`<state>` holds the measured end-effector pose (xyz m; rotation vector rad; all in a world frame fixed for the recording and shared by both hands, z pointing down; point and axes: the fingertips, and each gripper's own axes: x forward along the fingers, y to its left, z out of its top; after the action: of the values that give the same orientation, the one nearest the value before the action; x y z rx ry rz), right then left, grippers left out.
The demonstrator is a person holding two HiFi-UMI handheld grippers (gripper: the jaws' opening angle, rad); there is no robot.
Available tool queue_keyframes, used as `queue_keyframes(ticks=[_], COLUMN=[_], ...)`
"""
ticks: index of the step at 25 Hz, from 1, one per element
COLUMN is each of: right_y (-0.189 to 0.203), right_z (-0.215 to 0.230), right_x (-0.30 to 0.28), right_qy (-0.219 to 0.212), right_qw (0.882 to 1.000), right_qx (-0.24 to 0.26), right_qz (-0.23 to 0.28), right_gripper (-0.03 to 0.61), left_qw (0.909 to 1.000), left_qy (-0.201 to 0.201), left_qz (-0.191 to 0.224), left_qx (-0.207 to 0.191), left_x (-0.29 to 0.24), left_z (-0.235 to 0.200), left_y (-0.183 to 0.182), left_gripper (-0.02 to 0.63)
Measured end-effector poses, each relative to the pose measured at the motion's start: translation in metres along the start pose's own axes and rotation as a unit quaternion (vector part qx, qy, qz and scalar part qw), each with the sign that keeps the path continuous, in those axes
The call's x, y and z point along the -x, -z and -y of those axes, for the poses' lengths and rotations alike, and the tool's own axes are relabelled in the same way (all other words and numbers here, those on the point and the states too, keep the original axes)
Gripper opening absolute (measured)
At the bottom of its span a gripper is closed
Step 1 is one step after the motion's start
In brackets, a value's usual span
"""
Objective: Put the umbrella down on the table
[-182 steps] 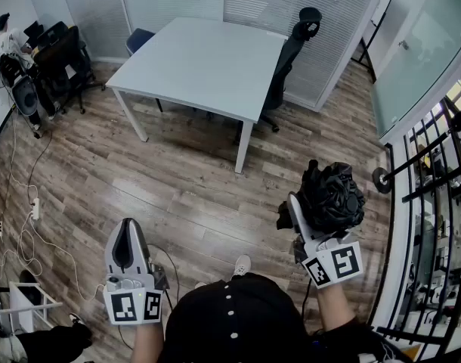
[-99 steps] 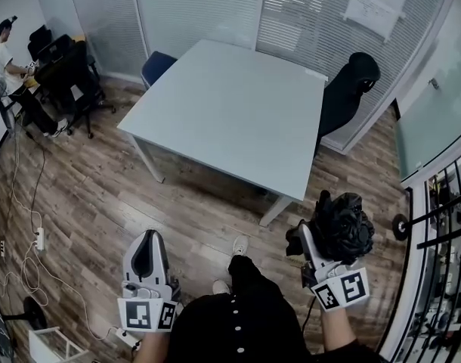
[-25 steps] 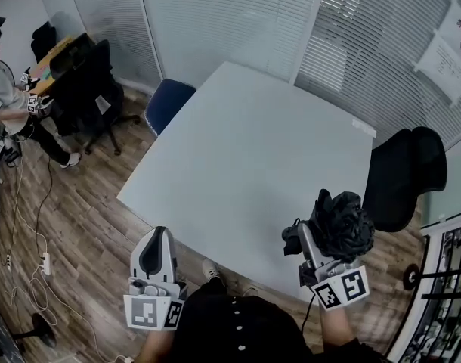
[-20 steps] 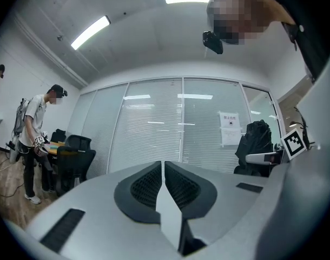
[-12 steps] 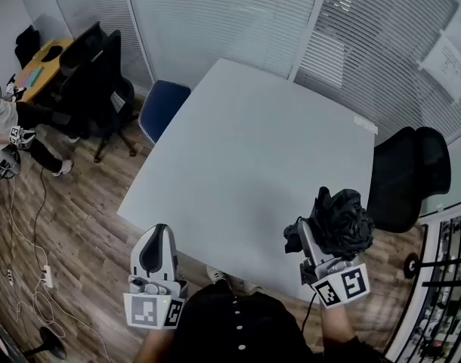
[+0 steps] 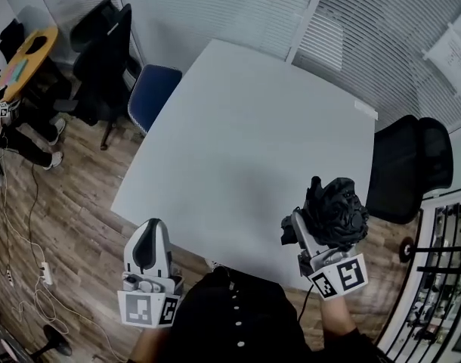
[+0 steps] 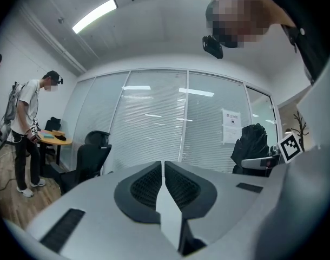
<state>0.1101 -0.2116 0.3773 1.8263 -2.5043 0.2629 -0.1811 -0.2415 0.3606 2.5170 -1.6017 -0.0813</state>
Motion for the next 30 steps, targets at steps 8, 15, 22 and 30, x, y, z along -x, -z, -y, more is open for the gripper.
queue_keyframes(ticks=[8,15,22,30], right_y=[0.027,0.072,0.125,0.18], right_z=[0.016,0.005,0.006,-0.004], right_x=[-0.033,-0.069,-0.096,-0.127], right_qy=[-0.04,-0.074,-0.088,-0.117], right_qw=[0.998,0.991,0.981,0.964], right_qx=[0.022,0.037,0.058,0.085], right_qz=[-0.051,-0.106,-0.163,-0.222], right_gripper=[0.265,0.265,0.265,0.264], left_qw=[0.9997,0.9993,0.999,0.9987], left_qy=[-0.024,-0.035,-0.036,-0.04], left_qz=[-0.005,-0.016,-0.025,-0.028], left_qx=[0.002,0.002,0.007,0.015], left_x=[-0.001,0.009,0.012,0.02], left_z=[0.01,0.007,0.017,0.021], left_y=[0.008,0.014,0.022,0.027], left_gripper=[0.026,0.026,0.026,0.026])
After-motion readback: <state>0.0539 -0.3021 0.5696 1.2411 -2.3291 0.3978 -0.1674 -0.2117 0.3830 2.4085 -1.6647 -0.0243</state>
